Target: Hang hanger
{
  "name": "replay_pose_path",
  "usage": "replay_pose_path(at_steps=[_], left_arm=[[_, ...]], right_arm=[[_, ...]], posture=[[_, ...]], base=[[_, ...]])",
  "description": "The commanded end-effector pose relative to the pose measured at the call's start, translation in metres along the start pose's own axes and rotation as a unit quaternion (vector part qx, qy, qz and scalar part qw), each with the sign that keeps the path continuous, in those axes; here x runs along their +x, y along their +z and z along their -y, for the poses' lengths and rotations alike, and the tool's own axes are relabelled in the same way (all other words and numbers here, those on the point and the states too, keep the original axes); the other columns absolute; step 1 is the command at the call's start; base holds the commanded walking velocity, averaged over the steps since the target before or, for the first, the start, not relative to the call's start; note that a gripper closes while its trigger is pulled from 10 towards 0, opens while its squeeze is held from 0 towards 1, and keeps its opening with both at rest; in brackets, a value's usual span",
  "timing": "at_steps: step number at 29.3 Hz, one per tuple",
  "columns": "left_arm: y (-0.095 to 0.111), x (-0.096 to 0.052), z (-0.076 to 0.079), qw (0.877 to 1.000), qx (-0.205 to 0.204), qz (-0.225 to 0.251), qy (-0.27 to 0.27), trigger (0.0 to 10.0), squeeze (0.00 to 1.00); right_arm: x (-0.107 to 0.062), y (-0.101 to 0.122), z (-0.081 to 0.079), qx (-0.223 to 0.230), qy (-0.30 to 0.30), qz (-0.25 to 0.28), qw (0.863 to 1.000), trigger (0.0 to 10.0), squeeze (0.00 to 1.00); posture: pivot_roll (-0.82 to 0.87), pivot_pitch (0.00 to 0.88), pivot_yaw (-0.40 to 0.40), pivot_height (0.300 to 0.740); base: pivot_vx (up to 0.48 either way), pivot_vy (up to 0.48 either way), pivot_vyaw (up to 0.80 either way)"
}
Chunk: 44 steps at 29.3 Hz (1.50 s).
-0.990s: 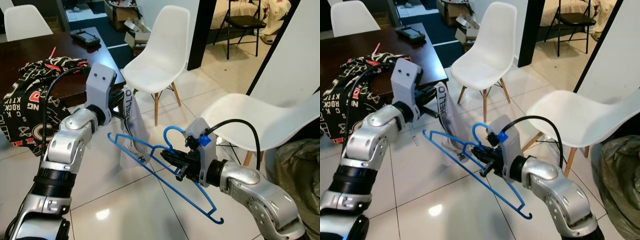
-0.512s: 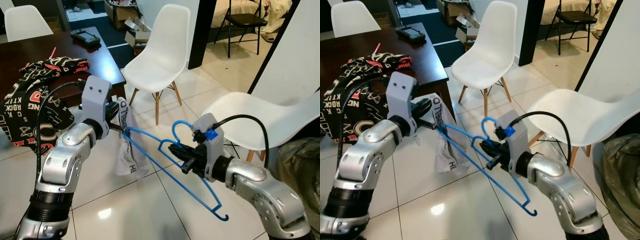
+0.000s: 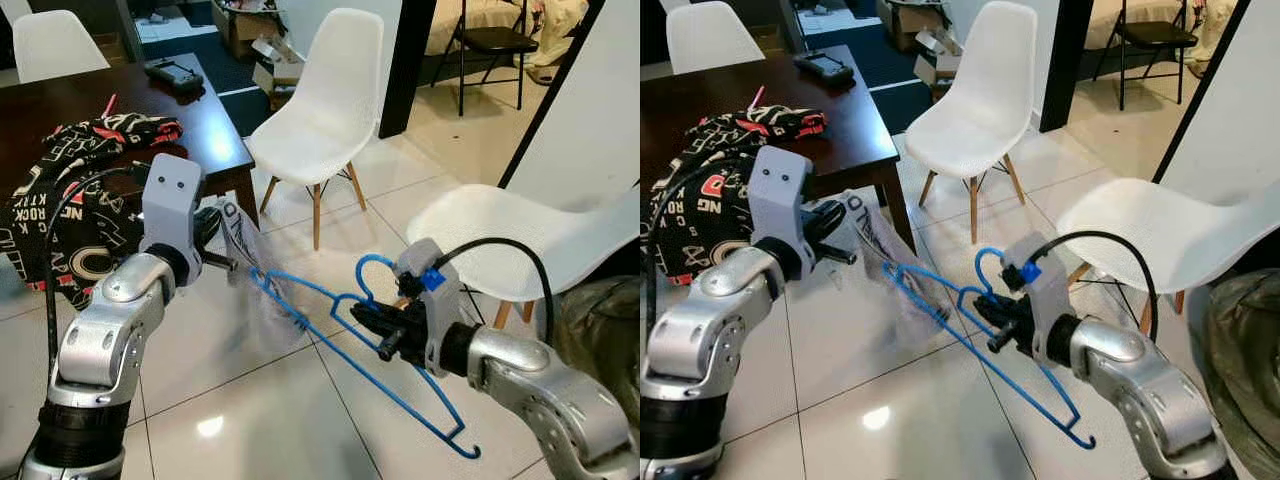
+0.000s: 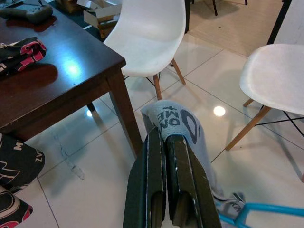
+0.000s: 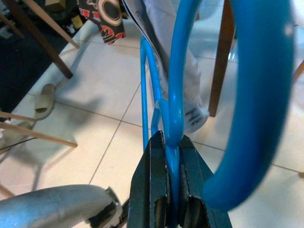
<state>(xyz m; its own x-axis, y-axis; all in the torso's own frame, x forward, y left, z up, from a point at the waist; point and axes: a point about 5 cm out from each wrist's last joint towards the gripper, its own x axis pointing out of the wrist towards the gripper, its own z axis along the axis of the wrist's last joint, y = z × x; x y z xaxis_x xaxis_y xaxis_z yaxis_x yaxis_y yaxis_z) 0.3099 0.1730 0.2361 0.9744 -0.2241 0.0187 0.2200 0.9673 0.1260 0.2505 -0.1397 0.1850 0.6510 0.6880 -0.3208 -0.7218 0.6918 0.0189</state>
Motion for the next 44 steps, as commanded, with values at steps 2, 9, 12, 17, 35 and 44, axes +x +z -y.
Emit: replay_pose_path(at_steps=[2,9,12,17,35,44], left_arm=[[-0.001,-0.004,-0.004,1.000,0.007,-0.006,0.010,10.0,0.00],[-0.002,-0.004,-0.001,1.000,0.006,-0.011,0.006,10.0,0.00],[-0.003,-0.004,0.000,1.000,0.005,-0.014,0.004,10.0,0.00],[-0.003,-0.004,0.001,1.000,0.003,-0.017,0.001,10.0,0.00],[-0.001,-0.002,0.004,1.000,0.001,-0.016,-0.005,10.0,0.00],[0.000,-0.002,0.004,1.000,0.001,-0.015,-0.007,10.0,0.00]], right_arm=[[-0.006,0.007,-0.002,0.004,0.007,0.022,1.000,10.0,0.00],[-0.012,0.018,-0.013,0.020,0.065,0.067,0.995,10.0,0.00],[-0.013,0.019,-0.017,0.023,0.084,0.072,0.994,10.0,0.00],[-0.010,0.016,-0.023,0.027,0.092,0.066,0.993,10.0,0.00],[0.001,0.021,-0.008,0.052,0.009,0.069,0.996,10.0,0.00],[0.002,0.023,0.001,0.055,-0.026,0.071,0.996,10.0,0.00]], posture=[[0.02,0.164,0.047,0.740],[0.02,0.166,0.049,0.740],[0.02,0.173,0.050,0.740],[0.03,0.178,0.055,0.740],[0.02,0.180,0.057,0.740],[0.02,0.180,0.057,0.740]], base=[[0.000,0.000,0.00],[0.000,0.000,0.00],[0.000,0.000,0.00],[0.000,0.000,0.00],[0.000,0.000,0.00],[0.000,0.000,0.00]])
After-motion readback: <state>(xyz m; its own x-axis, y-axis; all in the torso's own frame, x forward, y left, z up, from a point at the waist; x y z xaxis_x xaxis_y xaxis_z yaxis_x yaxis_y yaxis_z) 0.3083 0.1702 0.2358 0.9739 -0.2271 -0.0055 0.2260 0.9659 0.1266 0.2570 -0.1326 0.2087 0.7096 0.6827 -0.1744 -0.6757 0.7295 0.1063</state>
